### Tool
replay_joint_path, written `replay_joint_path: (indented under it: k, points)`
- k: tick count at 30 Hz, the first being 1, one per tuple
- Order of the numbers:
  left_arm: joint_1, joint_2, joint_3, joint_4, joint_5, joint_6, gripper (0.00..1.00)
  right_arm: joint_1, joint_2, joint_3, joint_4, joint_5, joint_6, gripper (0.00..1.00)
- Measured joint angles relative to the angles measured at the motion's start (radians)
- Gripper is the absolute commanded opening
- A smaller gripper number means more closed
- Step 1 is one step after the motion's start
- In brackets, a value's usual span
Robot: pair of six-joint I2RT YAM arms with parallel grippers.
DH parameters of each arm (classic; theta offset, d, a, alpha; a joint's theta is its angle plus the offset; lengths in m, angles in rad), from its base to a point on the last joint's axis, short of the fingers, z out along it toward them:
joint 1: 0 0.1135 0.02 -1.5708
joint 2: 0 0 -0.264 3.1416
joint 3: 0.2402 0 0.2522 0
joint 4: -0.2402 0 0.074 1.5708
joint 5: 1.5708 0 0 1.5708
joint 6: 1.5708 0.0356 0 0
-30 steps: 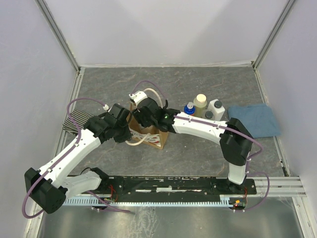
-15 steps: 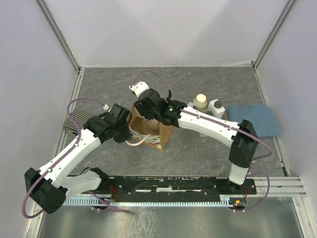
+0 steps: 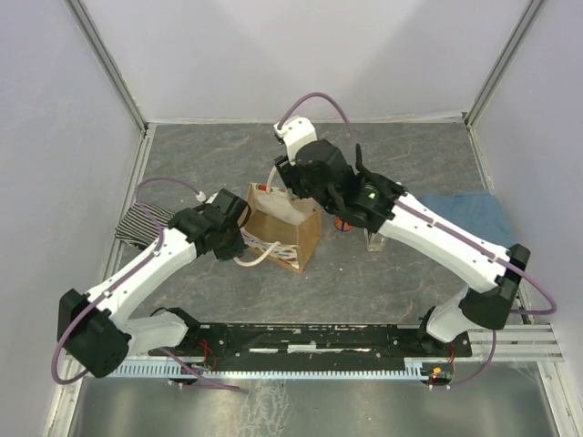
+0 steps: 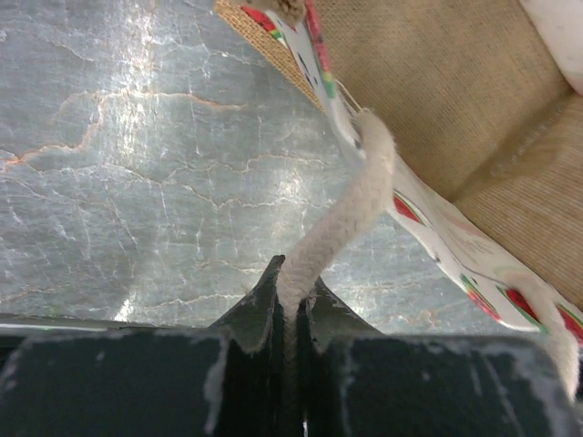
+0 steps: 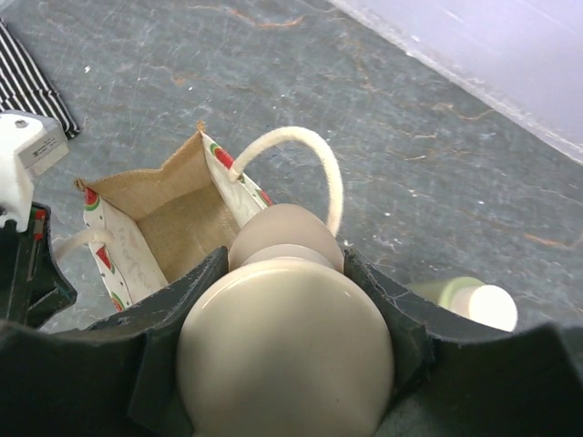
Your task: Take the personal care products out of the canvas bag
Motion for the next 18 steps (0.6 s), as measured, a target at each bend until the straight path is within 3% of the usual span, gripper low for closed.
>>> replay_joint_path:
  k: [10, 18]
  points:
    - [0.028, 0.142, 0.145, -0.005, -0.079, 0.046, 0.03, -0.035, -0.157, -0.025, -0.091, 0.07, -0.01, 0.25]
    - [0.226, 0.211, 0.176, -0.021, -0.071, 0.09, 0.03, -0.076, -0.273, -0.164, -0.111, 0.095, 0.015, 0.25]
